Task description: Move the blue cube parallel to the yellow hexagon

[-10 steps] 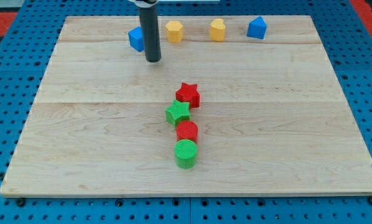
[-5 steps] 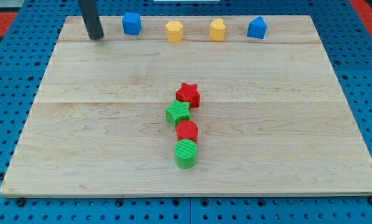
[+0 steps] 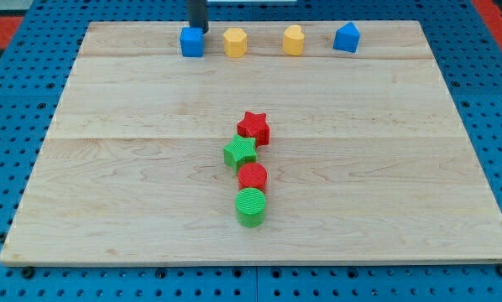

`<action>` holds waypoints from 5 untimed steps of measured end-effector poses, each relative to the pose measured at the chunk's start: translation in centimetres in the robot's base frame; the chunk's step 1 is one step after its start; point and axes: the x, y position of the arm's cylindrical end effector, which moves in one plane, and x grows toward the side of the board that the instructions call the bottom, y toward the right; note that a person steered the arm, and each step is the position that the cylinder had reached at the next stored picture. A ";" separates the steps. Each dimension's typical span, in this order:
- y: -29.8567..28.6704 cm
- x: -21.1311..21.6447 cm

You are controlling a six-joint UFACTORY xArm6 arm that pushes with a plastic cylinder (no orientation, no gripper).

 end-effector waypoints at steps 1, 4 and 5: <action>-0.9 -0.3; -15.7 -0.6; -15.7 -0.4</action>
